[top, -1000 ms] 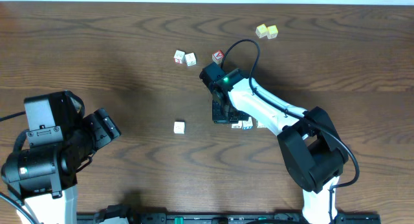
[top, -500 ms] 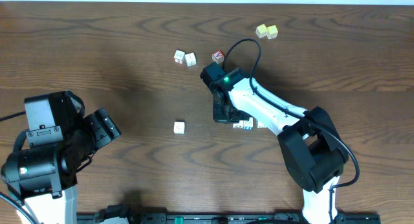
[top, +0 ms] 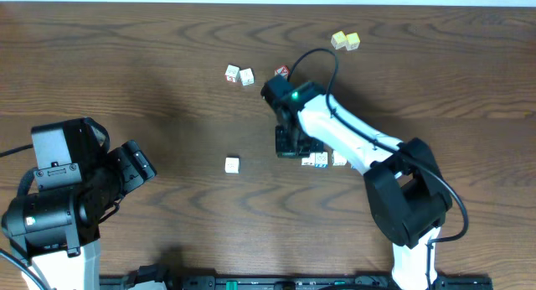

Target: Lift 5 blocks

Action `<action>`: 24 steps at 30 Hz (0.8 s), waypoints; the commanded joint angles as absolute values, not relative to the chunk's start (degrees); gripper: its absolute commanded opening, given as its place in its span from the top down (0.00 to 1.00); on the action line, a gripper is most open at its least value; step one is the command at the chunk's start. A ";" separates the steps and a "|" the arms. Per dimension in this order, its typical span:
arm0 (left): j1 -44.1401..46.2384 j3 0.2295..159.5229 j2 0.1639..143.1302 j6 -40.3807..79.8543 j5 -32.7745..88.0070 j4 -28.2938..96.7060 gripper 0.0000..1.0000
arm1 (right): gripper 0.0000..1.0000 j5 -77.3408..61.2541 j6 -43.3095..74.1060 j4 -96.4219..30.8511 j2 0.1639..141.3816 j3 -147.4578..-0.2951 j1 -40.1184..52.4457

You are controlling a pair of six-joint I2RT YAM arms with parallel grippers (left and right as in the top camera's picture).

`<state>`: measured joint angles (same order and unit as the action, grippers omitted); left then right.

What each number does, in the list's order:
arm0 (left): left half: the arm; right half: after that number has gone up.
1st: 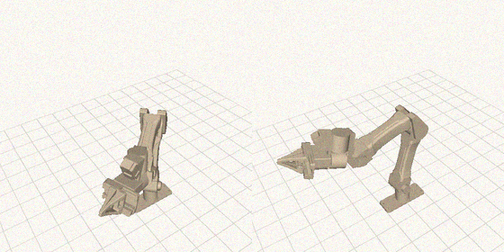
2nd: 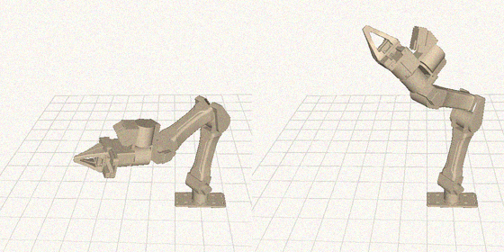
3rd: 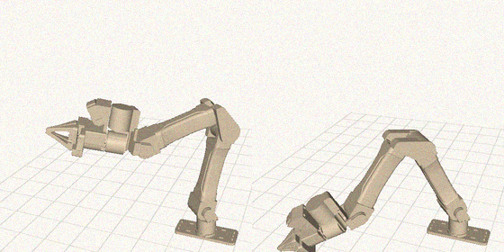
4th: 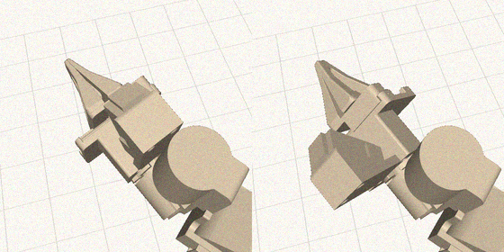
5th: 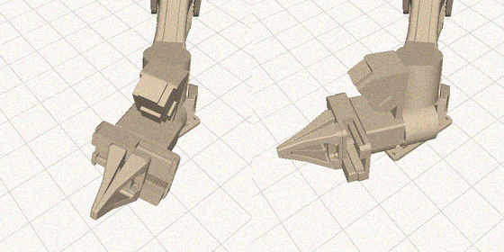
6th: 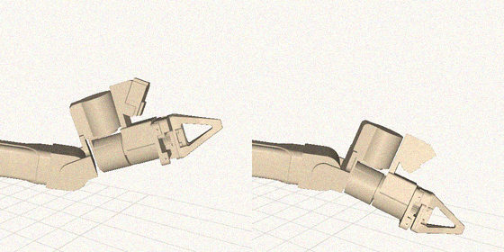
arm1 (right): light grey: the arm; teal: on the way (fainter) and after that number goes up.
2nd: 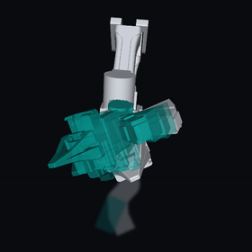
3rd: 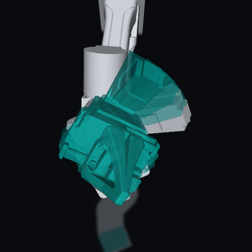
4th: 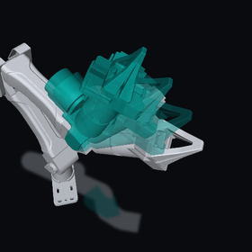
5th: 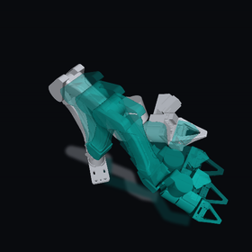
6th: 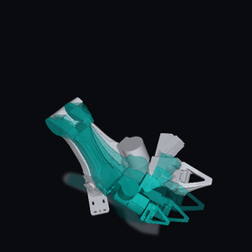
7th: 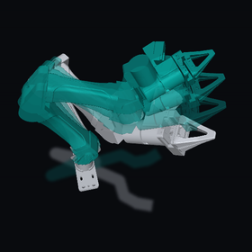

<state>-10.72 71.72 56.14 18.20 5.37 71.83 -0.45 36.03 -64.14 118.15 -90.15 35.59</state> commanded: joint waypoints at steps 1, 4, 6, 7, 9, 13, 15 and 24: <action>-10.55 72.23 56.10 18.72 4.45 71.99 0.14 | 0.99 0.69 32.05 -68.31 118.37 -95.50 32.75; -10.55 72.23 56.12 18.72 4.45 71.99 0.14 | 0.99 3.88 32.03 -73.21 118.34 -96.88 30.09; -10.55 72.23 56.10 18.72 4.45 71.99 0.14 | 0.99 7.01 32.08 -76.34 118.26 -96.86 27.57; -10.55 72.23 56.12 18.72 4.45 71.99 0.14 | 0.99 8.01 32.08 -77.69 118.26 -96.86 26.28; -10.55 72.23 56.10 18.72 4.45 71.99 0.14 | 0.99 8.75 32.03 -79.90 118.19 -96.86 23.09; -10.55 72.23 56.10 18.72 4.45 71.99 0.14 | 0.99 8.73 30.52 -81.69 117.75 -96.86 16.36; -10.55 72.23 56.10 18.72 4.43 71.99 0.14 | 0.99 8.75 29.65 -81.60 117.73 -96.86 13.39; -10.55 72.23 56.12 18.72 4.43 71.99 0.14 | 0.99 4.89 22.46 -81.03 117.73 -92.73 3.62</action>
<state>-10.72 71.72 56.14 18.20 5.37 71.83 6.94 26.85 -81.34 118.15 -95.39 5.41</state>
